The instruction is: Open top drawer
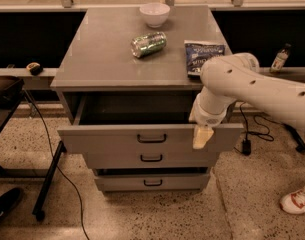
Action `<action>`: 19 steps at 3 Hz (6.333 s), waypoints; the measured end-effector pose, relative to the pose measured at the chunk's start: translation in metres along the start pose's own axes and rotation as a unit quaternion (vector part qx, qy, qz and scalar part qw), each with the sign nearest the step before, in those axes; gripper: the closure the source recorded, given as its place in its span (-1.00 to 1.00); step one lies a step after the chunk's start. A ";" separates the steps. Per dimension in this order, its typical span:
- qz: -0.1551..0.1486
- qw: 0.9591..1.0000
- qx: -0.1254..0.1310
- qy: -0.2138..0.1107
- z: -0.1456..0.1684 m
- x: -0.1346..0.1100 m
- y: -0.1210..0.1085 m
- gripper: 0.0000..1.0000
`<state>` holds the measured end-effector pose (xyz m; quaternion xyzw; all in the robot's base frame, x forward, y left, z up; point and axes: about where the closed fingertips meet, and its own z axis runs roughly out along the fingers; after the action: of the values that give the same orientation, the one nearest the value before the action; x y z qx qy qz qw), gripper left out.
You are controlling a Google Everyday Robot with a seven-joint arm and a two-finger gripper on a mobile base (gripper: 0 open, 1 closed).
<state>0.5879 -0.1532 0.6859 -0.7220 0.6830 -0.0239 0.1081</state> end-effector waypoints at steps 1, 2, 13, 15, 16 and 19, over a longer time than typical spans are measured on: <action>-0.006 1.000 -0.011 -0.016 -0.031 0.002 0.047 -0.33; -0.005 1.000 -0.011 -0.016 -0.031 0.003 0.048 -0.79; -0.033 0.994 -0.086 -0.062 -0.080 -0.028 0.150 -0.48; -0.030 0.997 -0.060 -0.043 -0.057 -0.032 0.085 -0.30; -0.008 0.996 -0.072 -0.052 -0.012 -0.034 0.069 -0.26; 0.031 0.985 -0.126 -0.112 0.030 -0.044 0.126 0.28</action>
Offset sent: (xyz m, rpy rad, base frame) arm -0.0399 -0.0048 0.0151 0.0208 0.0200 0.0196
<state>0.4672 -0.1119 0.6382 -0.7068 0.6860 0.1463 0.0925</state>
